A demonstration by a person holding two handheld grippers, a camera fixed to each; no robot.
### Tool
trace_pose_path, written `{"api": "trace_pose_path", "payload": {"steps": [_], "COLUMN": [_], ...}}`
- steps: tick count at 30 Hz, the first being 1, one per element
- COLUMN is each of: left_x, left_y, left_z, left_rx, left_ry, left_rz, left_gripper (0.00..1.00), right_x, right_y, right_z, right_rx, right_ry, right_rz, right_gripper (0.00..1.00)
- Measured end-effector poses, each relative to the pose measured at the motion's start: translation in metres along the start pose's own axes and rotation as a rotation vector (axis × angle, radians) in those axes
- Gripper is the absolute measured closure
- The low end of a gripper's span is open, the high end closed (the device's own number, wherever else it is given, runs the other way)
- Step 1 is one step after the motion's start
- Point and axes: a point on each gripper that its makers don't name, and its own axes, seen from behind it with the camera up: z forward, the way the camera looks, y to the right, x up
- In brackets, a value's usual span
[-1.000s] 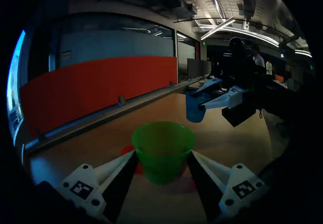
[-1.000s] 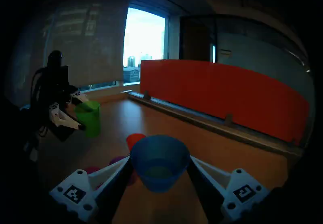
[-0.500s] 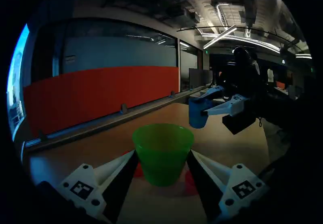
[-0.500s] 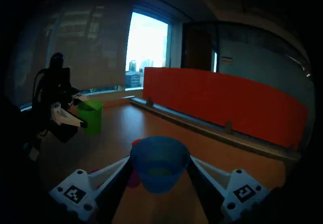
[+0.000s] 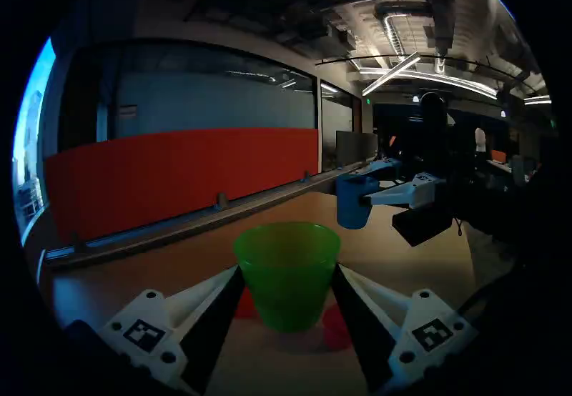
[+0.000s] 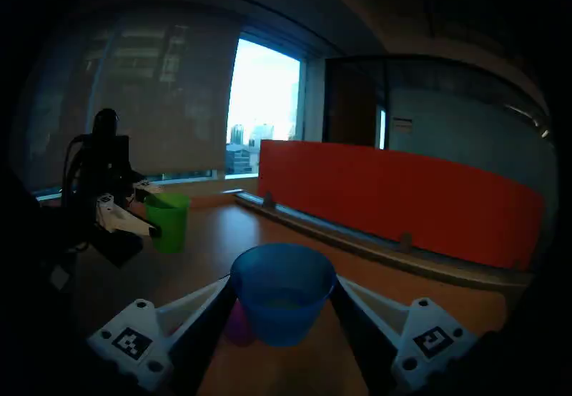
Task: Pour water
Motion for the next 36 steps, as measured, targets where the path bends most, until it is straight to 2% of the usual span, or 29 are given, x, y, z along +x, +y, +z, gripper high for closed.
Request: {"api": "trace_pose_path", "payload": {"steps": [8,22,28,36], "left_x": [0.000,0.001,0.001,0.004], "left_y": [0.001,0.007,0.012,0.022], "left_z": [-0.002,-0.006,-0.008,-0.007], "left_rx": [0.000,-0.008,-0.014,-0.027], "left_ry": [0.004,0.018,0.023,0.034], "left_rz": [-0.004,0.001,0.011,0.018], "left_gripper": [0.17,0.17,0.17,0.17], "right_x": [0.012,0.020,0.025,0.037], "right_y": [-0.006,-0.010,-0.015,-0.021], "right_z": [0.001,0.002,0.000,-0.001], "right_rx": [0.012,0.022,0.028,0.037], "right_ry": [0.040,0.057,0.069,0.092], "right_rz": [0.005,-0.014,-0.046,-0.119], "right_gripper": [0.09,0.09,0.09,0.09]}}
